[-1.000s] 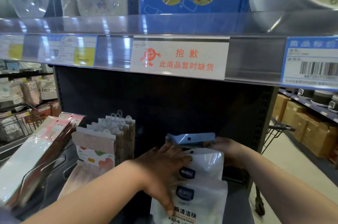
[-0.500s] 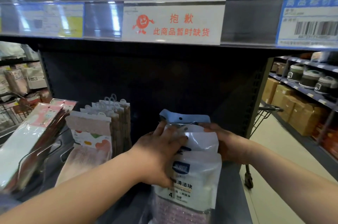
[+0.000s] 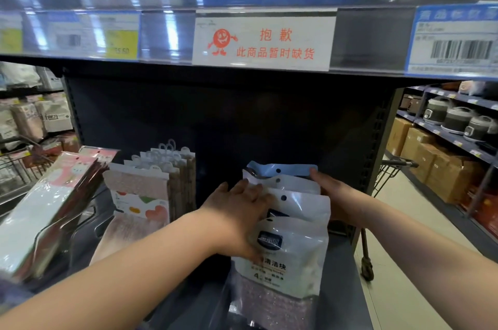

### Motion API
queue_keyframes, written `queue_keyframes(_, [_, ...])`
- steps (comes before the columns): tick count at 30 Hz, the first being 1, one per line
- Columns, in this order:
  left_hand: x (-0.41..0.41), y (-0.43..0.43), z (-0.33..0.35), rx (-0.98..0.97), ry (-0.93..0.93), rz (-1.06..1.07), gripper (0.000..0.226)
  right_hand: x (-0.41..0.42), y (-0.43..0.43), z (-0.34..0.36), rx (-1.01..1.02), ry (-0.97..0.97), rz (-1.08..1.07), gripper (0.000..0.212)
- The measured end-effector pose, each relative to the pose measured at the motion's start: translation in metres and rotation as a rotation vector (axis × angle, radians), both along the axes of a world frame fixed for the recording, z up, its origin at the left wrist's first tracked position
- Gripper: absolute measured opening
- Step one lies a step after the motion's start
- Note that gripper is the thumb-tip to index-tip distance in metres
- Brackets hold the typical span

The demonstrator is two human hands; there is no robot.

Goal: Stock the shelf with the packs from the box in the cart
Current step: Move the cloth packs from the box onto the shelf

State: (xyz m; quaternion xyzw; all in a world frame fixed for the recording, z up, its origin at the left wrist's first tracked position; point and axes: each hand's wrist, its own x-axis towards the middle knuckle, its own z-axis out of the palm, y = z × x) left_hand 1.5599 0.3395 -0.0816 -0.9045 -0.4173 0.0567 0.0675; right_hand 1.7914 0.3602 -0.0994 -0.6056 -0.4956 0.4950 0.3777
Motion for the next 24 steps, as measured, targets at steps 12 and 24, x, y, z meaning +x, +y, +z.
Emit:
queue_keyframes(12, [-0.001, 0.004, -0.002, 0.023, -0.088, -0.056, 0.086, 0.004, 0.02, -0.003, 0.038, -0.063, -0.163, 0.06])
queue_keyframes(24, [-0.001, 0.001, -0.017, -0.001, -0.069, -0.032, 0.071, 0.006, 0.021, -0.004, -0.008, -0.051, -0.179, 0.057])
